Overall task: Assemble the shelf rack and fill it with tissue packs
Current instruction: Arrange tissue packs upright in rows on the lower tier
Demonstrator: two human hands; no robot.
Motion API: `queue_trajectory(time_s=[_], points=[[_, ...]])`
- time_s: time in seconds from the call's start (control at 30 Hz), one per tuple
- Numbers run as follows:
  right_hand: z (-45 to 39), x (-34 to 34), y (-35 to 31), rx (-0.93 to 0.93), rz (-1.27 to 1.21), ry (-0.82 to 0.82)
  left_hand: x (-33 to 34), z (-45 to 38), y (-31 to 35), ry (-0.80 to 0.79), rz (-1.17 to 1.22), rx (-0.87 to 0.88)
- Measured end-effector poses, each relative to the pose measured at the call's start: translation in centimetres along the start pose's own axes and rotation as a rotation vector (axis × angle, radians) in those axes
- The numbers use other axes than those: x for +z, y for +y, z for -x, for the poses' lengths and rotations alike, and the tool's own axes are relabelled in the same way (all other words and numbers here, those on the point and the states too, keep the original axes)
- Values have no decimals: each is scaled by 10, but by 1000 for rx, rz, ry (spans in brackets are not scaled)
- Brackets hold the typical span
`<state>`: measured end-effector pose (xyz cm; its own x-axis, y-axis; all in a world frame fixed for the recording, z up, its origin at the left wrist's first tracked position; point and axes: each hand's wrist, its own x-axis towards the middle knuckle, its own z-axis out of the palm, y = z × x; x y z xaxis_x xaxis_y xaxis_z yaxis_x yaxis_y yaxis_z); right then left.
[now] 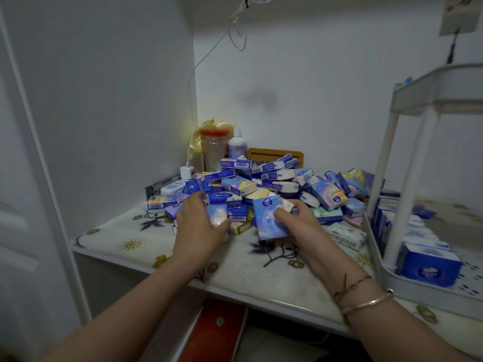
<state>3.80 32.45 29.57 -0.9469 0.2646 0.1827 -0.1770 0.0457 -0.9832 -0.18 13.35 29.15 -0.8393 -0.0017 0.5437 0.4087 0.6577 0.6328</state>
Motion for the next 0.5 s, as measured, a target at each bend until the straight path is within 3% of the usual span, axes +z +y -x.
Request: queue_trajectory(time_s=[0.1,0.17,0.4,0.5], points=[[0,-1,1,-10,6,4,5,2,3,-95,-139,-98],[1,-2,1,-11,7,7,8,6,9,-100,-110,-83],[6,1,-4,1,85,83,3,20,44,-77,389,9],[16,-1,-20,44,-20,69,-3,25,67,-133,529,12]])
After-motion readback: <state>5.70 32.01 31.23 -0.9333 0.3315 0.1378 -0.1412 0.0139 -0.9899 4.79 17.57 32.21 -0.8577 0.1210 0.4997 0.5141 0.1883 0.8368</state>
